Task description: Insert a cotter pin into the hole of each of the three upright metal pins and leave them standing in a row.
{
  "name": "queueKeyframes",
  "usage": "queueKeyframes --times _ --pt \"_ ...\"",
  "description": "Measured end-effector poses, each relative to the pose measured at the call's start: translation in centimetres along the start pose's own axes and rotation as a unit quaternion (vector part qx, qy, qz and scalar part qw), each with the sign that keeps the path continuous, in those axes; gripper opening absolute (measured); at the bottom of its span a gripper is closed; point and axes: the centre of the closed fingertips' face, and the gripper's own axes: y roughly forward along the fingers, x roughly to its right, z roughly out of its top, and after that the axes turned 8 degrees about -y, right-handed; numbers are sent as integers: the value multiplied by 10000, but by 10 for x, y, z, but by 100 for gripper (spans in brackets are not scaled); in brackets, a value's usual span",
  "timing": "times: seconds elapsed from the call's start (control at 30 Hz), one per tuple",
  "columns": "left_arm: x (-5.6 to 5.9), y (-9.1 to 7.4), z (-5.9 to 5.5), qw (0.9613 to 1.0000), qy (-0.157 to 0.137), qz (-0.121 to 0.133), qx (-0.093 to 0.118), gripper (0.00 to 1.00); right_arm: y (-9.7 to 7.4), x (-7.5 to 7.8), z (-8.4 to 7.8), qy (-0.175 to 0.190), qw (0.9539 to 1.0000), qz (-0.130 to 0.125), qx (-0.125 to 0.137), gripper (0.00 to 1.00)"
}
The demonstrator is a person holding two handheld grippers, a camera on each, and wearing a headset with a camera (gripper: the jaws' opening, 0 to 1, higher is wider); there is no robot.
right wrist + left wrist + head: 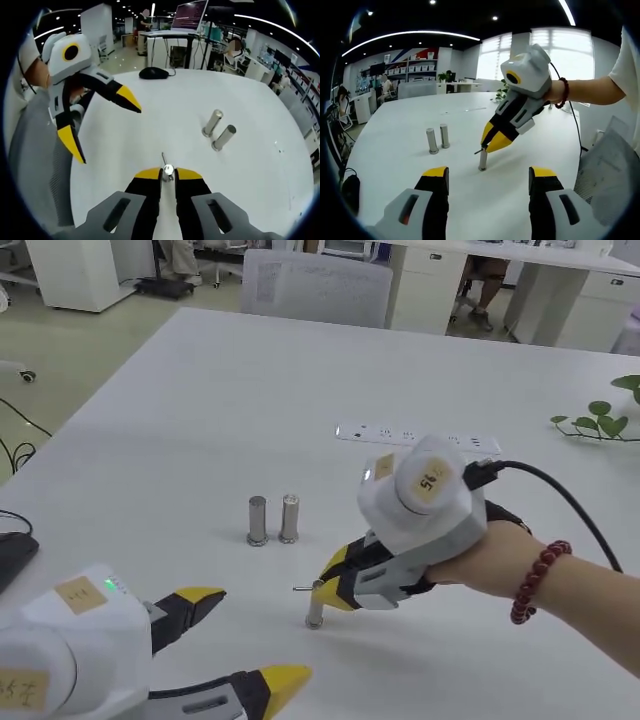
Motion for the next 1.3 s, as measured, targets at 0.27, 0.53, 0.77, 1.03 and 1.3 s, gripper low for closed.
queueKeyframes --times 0.27,0.53,0.77,1.03,1.3 --pt "0 0 -1 10000 -4 -7 -1 64 1 1 0 128 9998 -136 -70 12" --pt "-1 0 -2 10000 7 -6 -16 63 2 1 0 245 9994 -212 -127 12" --pt "0 0 -1 10000 12 -15 -8 63 1 1 2 418 9989 -215 -1 16" --pt "-1 0 0 10000 38 0 10 64 -8 12 13 761 9959 -317 369 18" --pt "1 -2 3 9999 141 -26 65 69 -13 38 21 1002 9906 -625 690 22"
